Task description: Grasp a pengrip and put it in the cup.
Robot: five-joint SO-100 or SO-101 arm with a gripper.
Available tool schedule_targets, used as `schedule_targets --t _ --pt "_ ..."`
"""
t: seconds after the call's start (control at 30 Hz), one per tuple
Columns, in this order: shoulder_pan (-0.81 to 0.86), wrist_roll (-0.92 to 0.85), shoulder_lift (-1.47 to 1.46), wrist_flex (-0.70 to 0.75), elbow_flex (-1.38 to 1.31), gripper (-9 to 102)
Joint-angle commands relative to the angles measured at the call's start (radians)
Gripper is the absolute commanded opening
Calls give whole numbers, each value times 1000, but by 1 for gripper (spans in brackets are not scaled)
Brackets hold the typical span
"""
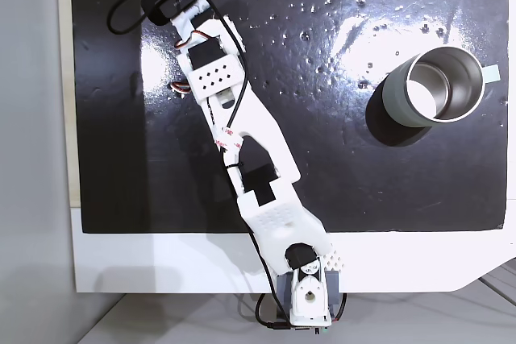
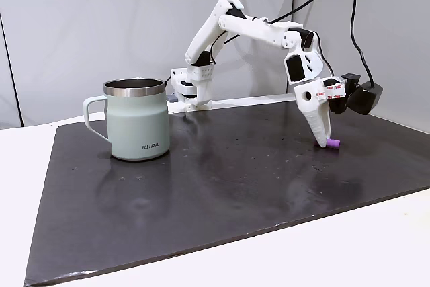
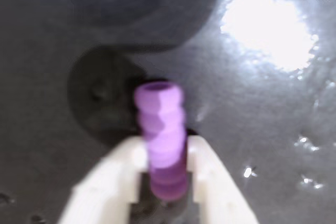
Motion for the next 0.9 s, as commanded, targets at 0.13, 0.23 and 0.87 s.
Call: schedule_targets --t 0.13,0.23,0.87 --pt "41 20 11 -23 -38 1" --pt "41 49 14 -23 -46 0" --pt "196 124 552 290 23 0"
